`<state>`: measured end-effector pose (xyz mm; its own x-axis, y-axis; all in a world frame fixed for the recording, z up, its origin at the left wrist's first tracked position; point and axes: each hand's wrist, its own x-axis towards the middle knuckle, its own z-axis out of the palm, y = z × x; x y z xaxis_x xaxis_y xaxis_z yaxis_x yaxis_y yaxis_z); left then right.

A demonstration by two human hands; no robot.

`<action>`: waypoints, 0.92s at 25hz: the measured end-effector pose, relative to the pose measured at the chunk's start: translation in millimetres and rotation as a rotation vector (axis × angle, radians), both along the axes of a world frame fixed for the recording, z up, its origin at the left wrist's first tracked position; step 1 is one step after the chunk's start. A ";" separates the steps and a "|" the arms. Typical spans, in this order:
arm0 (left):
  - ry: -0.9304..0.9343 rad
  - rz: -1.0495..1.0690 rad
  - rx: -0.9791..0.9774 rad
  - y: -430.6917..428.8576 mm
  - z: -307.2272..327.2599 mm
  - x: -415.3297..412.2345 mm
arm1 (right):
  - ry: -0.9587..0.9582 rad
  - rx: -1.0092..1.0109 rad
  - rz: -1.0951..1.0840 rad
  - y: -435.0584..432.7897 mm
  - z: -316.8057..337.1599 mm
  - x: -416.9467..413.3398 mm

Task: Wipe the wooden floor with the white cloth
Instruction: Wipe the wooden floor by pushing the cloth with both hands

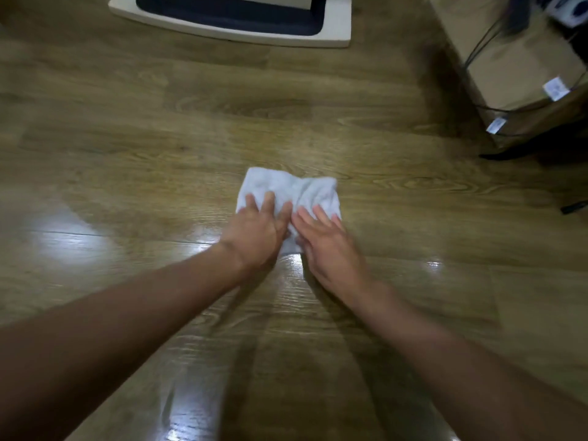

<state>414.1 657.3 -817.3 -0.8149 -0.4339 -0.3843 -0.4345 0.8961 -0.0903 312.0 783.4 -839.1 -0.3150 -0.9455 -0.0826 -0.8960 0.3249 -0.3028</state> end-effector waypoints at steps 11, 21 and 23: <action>-0.078 0.005 0.057 -29.1 13.2 -53.1 | -0.058 0.139 -0.033 -35.7 10.5 -48.2; -0.047 -0.278 0.016 66.8 3.6 -23.5 | 0.045 0.051 -0.115 91.9 -11.6 -12.0; -0.111 -0.207 0.017 41.6 12.2 -57.6 | -0.013 0.059 -0.146 53.4 -4.9 -51.6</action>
